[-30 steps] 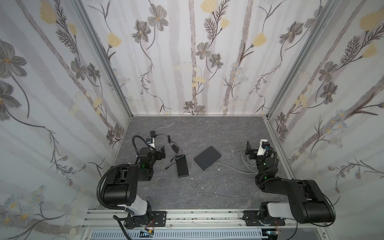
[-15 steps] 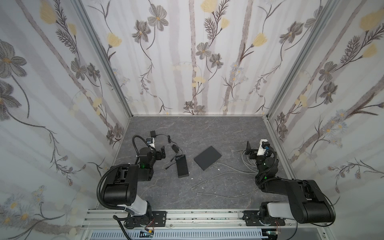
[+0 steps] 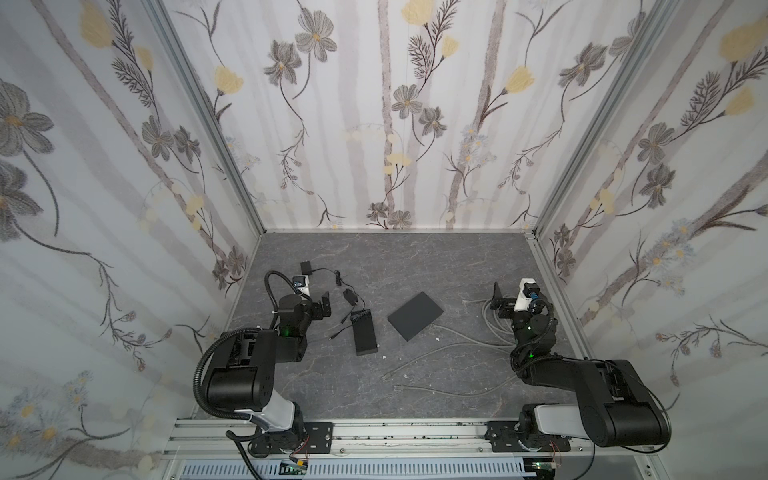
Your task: Insert the plug into the switch port
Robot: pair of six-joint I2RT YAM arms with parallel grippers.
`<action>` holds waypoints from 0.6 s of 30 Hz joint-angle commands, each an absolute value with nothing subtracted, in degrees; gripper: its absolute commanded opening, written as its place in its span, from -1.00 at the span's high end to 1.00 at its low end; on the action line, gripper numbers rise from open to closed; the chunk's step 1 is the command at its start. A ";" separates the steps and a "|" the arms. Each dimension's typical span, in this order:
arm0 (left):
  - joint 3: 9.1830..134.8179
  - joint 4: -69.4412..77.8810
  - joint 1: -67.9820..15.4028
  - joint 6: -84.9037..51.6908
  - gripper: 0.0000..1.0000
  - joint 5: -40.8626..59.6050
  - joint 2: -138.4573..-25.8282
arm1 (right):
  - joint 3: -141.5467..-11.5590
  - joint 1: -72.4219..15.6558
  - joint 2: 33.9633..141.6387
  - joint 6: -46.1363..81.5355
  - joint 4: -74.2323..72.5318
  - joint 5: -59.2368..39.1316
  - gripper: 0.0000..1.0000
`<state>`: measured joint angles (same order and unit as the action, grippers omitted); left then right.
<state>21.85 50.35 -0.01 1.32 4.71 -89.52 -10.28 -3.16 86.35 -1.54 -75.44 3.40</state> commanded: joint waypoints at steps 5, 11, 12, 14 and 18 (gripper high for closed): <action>22.84 50.85 0.78 0.09 -1.00 3.64 -89.66 | -10.35 -3.15 86.40 -1.59 -77.52 4.04 -0.99; 22.85 50.83 0.79 0.00 -1.00 3.33 -89.66 | -11.16 -2.64 86.53 -0.79 -76.04 4.33 -0.99; 22.97 50.64 0.79 -0.23 -1.00 2.76 -89.65 | -11.48 -2.47 86.62 -0.17 -75.43 5.26 -0.99; 23.20 49.63 0.71 -1.99 -1.00 -2.39 -88.79 | -11.19 -1.89 86.32 1.14 -75.93 7.82 -0.99; 25.31 33.41 -3.35 -1.85 -1.00 -10.34 -73.42 | -12.36 -4.64 68.75 1.47 -60.28 13.78 -0.99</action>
